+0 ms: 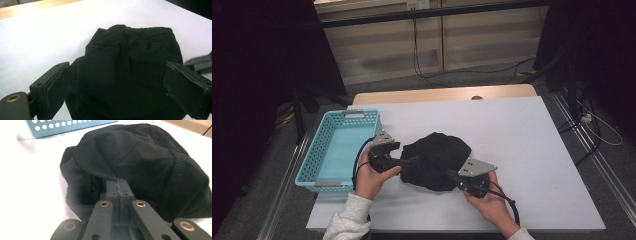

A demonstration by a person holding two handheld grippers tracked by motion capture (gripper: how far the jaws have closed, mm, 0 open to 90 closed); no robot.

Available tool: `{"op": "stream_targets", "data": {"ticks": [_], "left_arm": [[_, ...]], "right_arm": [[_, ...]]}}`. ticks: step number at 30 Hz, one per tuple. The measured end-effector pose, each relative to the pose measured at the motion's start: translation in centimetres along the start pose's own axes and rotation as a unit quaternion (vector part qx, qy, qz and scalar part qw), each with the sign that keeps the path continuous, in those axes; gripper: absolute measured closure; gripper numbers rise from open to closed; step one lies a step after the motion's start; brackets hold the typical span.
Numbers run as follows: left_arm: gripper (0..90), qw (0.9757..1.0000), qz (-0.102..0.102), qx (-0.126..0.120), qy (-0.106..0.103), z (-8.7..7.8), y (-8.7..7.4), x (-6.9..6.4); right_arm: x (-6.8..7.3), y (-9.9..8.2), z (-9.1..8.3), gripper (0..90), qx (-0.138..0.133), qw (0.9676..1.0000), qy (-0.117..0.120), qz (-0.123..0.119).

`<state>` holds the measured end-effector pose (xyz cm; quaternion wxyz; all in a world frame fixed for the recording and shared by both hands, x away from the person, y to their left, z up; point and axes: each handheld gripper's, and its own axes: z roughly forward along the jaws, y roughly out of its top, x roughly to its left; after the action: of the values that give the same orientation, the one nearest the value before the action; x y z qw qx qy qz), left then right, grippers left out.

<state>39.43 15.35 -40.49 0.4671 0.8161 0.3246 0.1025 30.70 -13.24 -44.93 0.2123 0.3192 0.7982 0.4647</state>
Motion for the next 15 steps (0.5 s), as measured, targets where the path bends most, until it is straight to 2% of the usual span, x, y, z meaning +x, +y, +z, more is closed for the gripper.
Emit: {"op": "stream_targets", "data": {"ticks": [3, 10, 15], "left_arm": [[8.7, 1.0, -0.001, -0.001, 0.003, -0.3, -0.1, 0.1], [8.7, 0.9999, -0.006, -0.004, 0.01, -0.9, -0.3, 0.4], [8.7, 1.0, -0.003, -0.004, 0.006, -0.7, -0.2, 0.2]], "right_arm": [[-0.9, 0.2, -0.7, 90.0, -0.009, 0.9998, -0.003, 0.015], [-3.9, -0.4, -3.5, 90.0, -0.026, 0.9982, -0.031, 0.045], [-6.1, -1.5, -5.6, 90.0, -0.03, 0.9952, -0.062, 0.07]]}}
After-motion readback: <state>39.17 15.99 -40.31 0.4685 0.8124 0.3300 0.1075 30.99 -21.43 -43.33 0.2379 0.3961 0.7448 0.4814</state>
